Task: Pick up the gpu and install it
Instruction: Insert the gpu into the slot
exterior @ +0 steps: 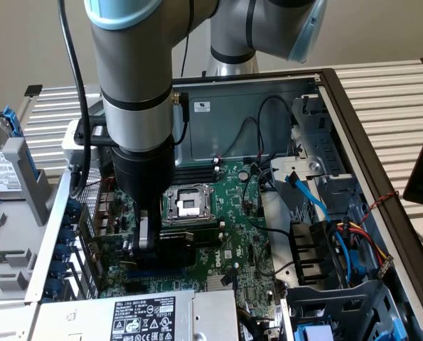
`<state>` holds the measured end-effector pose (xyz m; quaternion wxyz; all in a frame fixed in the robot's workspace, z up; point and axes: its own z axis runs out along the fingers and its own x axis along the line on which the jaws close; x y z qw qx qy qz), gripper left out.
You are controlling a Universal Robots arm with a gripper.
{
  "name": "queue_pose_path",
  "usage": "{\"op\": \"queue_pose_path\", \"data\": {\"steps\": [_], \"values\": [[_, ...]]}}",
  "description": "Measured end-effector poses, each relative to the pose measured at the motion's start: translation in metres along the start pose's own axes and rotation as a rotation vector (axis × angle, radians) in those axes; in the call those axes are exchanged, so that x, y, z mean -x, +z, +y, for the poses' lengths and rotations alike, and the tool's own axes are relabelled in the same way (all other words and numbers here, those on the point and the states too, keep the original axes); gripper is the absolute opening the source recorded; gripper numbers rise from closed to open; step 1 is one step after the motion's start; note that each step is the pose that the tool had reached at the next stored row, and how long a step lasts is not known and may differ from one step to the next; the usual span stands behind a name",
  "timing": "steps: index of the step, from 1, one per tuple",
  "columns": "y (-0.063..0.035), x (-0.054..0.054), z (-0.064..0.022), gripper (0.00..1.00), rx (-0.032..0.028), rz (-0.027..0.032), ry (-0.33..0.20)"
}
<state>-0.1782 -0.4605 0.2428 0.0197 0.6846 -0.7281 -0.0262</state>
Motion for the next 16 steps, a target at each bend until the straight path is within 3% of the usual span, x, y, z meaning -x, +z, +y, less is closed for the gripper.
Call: {"op": "queue_pose_path", "data": {"steps": [16], "values": [[0.0019, 0.0002, 0.0000, 0.28, 0.0000, 0.0002, -0.001]]}}
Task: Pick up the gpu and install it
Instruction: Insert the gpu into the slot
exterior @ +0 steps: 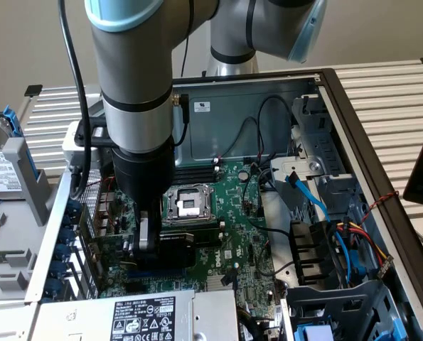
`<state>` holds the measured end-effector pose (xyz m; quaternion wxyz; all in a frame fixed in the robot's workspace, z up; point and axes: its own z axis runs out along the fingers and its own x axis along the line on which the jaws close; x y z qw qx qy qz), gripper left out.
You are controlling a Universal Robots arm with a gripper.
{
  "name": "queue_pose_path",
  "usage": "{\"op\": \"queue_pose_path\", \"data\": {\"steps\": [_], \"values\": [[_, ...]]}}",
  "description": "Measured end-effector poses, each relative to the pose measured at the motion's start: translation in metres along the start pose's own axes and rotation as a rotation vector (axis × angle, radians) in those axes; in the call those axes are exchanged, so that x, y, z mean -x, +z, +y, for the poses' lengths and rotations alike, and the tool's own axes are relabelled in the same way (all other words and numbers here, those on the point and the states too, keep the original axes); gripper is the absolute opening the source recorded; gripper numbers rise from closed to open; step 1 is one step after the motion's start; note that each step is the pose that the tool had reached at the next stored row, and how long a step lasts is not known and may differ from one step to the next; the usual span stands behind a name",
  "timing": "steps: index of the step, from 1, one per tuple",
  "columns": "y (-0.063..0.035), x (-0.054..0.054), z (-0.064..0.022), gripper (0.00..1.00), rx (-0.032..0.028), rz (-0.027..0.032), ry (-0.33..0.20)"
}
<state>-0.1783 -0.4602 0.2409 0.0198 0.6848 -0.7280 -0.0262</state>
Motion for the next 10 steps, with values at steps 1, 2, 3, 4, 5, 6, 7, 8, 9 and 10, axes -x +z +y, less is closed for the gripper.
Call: {"op": "queue_pose_path", "data": {"steps": [1, 2, 3, 4, 5, 6, 7, 8, 9, 10], "values": [[0.0000, 0.0000, 0.0000, 0.28, 0.0000, 0.0000, 0.000], [0.0000, 0.0000, 0.0000, 0.28, 0.0000, 0.0001, -0.001], [0.0000, 0.0000, 0.0000, 0.28, 0.0000, 0.0002, -0.002], [0.0000, 0.0000, 0.0000, 0.28, 0.0000, 0.0002, -0.003], [0.0000, 0.0000, 0.0000, 0.28, 0.0000, 0.0002, -0.004], [0.0000, 0.0000, 0.0000, 0.28, 0.0000, 0.0004, -0.005], [0.0000, 0.0000, 0.0000, 0.28, 0.0000, 0.0004, -0.006], [0.0000, 0.0000, 0.0000, 0.28, 0.0001, 0.0005, -0.007], [0.0000, 0.0000, 0.0000, 0.28, 0.0001, 0.0006, -0.008], [0.0000, 0.0000, 0.0000, 0.28, 0.0001, 0.0006, -0.009]]}}
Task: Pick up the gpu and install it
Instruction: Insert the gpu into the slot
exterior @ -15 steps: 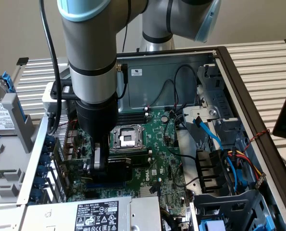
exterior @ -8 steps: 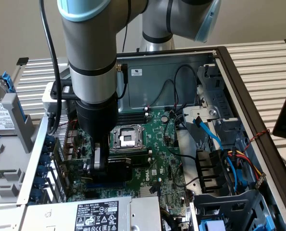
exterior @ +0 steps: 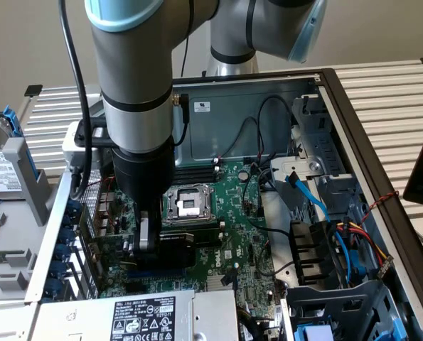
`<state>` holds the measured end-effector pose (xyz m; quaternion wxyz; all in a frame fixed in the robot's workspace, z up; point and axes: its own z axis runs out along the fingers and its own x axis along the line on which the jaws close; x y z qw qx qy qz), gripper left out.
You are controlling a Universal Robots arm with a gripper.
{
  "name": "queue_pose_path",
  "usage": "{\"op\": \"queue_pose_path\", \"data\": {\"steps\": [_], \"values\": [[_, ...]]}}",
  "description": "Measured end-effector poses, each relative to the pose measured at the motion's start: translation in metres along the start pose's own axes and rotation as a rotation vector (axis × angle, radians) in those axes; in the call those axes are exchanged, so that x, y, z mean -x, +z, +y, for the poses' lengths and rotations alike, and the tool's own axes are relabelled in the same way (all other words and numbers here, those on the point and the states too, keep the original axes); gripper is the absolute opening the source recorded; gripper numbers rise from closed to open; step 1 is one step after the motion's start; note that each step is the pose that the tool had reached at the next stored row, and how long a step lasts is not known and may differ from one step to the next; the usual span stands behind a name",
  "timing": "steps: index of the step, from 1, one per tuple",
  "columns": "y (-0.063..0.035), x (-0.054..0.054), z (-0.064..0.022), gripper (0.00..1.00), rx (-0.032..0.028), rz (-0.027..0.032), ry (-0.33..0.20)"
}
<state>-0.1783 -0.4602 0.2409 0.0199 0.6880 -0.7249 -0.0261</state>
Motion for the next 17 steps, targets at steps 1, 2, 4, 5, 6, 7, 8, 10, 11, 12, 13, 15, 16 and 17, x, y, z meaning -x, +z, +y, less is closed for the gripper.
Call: {"op": "queue_pose_path", "data": {"steps": [1, 2, 4, 5, 6, 7, 8, 10, 11, 12, 13, 15, 16, 17], "values": [[0.0001, -0.0001, 0.0000, 0.28, -0.0001, 0.0000, -0.001], [0.0001, -0.0001, 0.0000, 0.28, -0.0001, 0.0001, -0.003], [0.0001, -0.0001, 0.0000, 0.28, -0.0001, 0.0003, -0.006], [0.0000, -0.0001, -0.0001, 0.28, 0.0000, 0.0004, -0.007], [0.0000, -0.0001, -0.0002, 0.28, 0.0001, 0.0004, -0.008], [0.0001, -0.0001, -0.0004, 0.28, 0.0001, 0.0004, -0.008], [0.0001, -0.0001, -0.0006, 0.28, 0.0001, 0.0004, -0.009], [0.0000, -0.0001, -0.0009, 0.28, 0.0001, 0.0006, -0.010], [-0.0001, -0.0001, -0.0010, 0.28, 0.0001, 0.0007, -0.010], [-0.0001, -0.0001, -0.0010, 0.28, 0.0001, 0.0007, -0.010], [0.0000, -0.0001, -0.0010, 0.28, 0.0000, 0.0006, -0.010], [0.0000, -0.0001, -0.0010, 0.28, 0.0001, 0.0007, -0.010], [0.0000, -0.0001, -0.0011, 0.28, 0.0000, 0.0006, -0.010], [0.0002, 0.0000, -0.0011, 0.28, 0.0001, 0.0007, -0.010]]}}
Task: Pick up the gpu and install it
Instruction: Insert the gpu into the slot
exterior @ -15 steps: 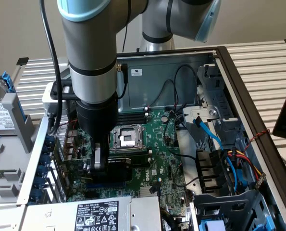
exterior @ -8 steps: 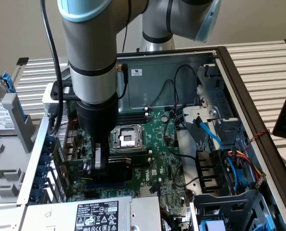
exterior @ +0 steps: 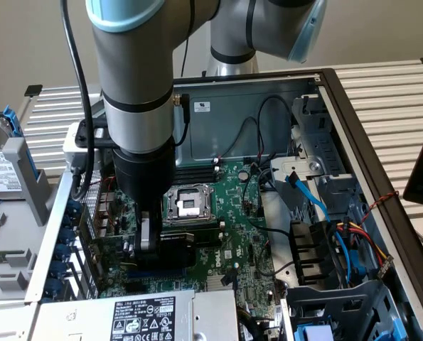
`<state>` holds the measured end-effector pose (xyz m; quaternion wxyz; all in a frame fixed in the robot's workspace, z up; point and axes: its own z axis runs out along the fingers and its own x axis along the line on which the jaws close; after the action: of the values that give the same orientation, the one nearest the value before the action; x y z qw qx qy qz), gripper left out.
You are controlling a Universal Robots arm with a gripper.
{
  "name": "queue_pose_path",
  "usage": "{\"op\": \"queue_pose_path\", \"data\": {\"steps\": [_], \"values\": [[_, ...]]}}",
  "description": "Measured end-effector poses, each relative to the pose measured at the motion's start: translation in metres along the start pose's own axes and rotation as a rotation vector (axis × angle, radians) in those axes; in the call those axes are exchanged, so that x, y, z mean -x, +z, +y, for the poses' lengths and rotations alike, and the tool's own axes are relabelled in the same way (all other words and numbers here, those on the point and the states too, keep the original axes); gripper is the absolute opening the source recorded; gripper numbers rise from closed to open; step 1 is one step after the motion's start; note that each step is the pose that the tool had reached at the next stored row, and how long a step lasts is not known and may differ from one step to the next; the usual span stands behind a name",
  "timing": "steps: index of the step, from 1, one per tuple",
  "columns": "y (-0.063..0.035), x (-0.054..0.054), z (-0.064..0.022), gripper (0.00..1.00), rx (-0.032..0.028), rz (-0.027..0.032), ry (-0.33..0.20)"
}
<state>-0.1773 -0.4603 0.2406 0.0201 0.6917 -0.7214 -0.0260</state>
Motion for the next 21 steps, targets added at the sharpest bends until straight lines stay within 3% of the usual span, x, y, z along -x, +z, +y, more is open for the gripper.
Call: {"op": "queue_pose_path", "data": {"steps": [21], "values": [[0.0006, -0.0001, 0.0008, 0.28, 0.0000, 0.0005, -0.007]]}}
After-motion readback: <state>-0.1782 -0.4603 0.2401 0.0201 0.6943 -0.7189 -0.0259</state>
